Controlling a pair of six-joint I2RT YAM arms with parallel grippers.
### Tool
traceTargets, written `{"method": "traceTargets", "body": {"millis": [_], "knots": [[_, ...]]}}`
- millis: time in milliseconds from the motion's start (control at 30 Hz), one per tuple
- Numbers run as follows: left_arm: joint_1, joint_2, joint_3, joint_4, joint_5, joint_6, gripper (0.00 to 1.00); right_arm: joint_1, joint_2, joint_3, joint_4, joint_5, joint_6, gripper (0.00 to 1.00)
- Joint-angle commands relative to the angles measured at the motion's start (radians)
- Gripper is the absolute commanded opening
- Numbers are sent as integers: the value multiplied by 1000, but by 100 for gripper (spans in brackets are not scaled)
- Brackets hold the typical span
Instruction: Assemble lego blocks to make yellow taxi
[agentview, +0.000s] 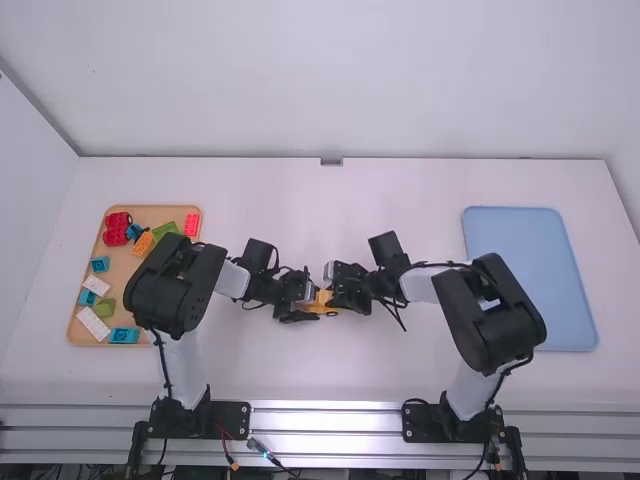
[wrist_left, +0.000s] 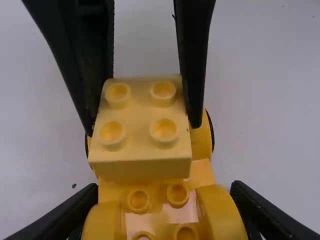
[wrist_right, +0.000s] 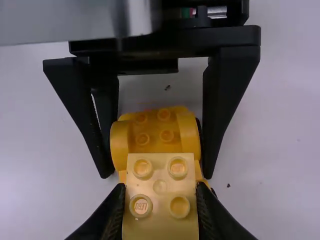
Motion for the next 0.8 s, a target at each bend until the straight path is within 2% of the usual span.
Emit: {"method": "traceTargets", "body": {"millis": [0,200,533,767], "knots": [[11,12,13,-6,22,15,67,0,14,1,-8,26,3,0],[14,12,13,-10,18,15,65,-3,13,1,-24,40,-52,0],[14,12,13,-10,19,15,66,-89,12,1,-90,-68,-163,0],[3,12,13,-10,18,15,66,-61,12,3,-61,-66,-136,0]]}}
